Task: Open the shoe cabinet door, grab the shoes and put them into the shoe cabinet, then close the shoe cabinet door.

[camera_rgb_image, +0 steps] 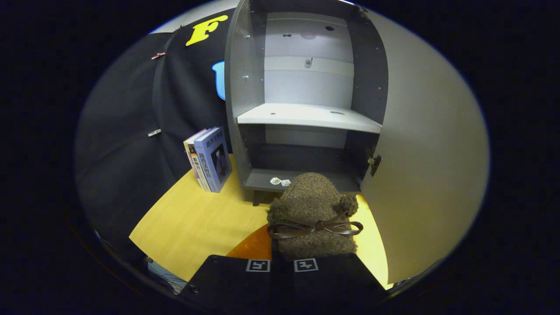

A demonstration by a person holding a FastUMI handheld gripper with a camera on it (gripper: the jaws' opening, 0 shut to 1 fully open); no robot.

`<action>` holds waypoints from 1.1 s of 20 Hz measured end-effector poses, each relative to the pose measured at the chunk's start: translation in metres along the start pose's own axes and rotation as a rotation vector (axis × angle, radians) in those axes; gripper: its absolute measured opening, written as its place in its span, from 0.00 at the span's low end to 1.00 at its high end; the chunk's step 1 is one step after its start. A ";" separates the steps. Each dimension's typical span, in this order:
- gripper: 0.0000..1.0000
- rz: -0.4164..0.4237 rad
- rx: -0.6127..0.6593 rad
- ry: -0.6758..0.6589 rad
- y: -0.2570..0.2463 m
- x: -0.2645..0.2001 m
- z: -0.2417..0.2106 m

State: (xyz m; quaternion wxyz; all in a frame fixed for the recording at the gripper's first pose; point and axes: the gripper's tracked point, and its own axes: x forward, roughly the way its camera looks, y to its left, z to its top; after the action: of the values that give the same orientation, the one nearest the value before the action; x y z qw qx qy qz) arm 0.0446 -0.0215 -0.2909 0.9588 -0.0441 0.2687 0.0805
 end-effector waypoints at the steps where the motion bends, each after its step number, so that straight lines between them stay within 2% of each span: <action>1: 0.05 0.007 -0.005 -0.009 -0.003 -0.005 0.008; 5: 0.05 0.044 -0.010 -0.050 -0.013 -0.019 0.040; 10: 0.05 0.022 -0.001 -0.073 -0.029 -0.015 0.086; 16: 0.05 -0.012 0.046 -0.106 -0.029 0.009 0.149; 22: 0.05 -0.059 0.032 -0.149 -0.036 0.048 0.220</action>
State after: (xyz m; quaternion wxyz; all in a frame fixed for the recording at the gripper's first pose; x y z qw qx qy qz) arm 0.2028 -0.0230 -0.1271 0.9787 -0.0304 0.1963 0.0509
